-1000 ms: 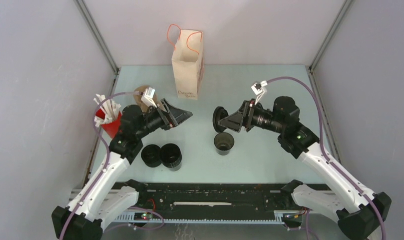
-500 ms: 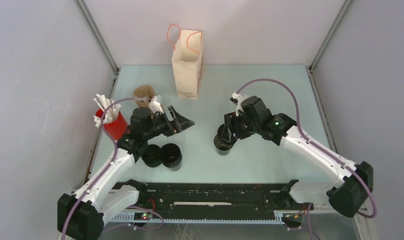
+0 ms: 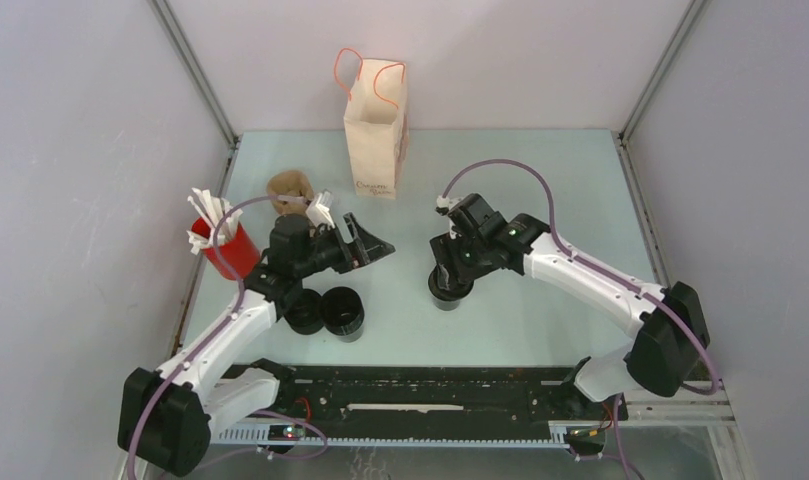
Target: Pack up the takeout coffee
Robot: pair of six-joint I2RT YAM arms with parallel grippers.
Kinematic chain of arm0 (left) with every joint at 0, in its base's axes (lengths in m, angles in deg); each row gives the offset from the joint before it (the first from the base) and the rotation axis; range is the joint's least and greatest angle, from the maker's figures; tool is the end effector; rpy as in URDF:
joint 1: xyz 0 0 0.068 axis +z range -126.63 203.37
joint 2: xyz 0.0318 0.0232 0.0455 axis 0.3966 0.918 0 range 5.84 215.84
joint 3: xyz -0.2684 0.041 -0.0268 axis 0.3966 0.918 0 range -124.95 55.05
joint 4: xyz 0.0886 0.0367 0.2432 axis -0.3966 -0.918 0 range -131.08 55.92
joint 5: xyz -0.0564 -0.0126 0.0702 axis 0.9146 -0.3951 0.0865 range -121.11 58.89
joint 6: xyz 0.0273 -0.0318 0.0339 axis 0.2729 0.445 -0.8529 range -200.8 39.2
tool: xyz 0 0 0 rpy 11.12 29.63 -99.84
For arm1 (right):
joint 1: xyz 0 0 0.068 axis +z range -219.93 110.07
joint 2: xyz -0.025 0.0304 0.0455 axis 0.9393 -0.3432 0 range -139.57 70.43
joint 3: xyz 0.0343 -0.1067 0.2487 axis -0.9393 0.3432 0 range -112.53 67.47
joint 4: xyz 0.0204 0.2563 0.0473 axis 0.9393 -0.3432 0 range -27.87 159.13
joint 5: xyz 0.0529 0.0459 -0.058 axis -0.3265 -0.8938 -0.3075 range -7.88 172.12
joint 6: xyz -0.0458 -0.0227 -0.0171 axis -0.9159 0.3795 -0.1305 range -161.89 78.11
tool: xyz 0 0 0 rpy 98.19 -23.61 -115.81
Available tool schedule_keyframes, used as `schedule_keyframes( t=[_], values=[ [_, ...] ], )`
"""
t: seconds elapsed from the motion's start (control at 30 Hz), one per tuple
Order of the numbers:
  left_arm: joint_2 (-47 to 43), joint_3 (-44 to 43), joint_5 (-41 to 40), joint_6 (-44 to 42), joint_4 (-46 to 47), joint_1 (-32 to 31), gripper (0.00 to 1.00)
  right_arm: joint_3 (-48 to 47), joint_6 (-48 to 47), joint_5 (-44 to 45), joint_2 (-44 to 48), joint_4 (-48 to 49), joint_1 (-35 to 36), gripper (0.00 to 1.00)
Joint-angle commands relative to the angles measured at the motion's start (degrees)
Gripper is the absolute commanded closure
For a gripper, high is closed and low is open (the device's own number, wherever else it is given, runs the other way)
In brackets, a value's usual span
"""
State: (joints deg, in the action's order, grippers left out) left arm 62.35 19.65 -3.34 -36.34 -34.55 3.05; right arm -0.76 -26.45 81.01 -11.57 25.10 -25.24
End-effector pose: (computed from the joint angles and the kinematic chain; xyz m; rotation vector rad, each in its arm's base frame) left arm 0.2030 -0.0928 0.2627 -0.0931 2.1022 -1.1889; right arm 0.2084 0.2070 0.2821 -0.6726 2.5485 0.4032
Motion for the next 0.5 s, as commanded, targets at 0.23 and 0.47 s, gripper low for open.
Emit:
schedule_keyframes(
  t=[0.23,0.47],
  values=[
    [3.3,-0.5,1.1,-3.6,3.0,-2.8,0.10,-8.6,-2.5,1.1,-5.5,-5.4,0.8,0.33],
    [3.6,-0.3,0.5,-3.9,2.7,-2.8,0.10,-11.2,-2.7,1.1,-8.1,-8.4,1.7,0.33]
  ],
)
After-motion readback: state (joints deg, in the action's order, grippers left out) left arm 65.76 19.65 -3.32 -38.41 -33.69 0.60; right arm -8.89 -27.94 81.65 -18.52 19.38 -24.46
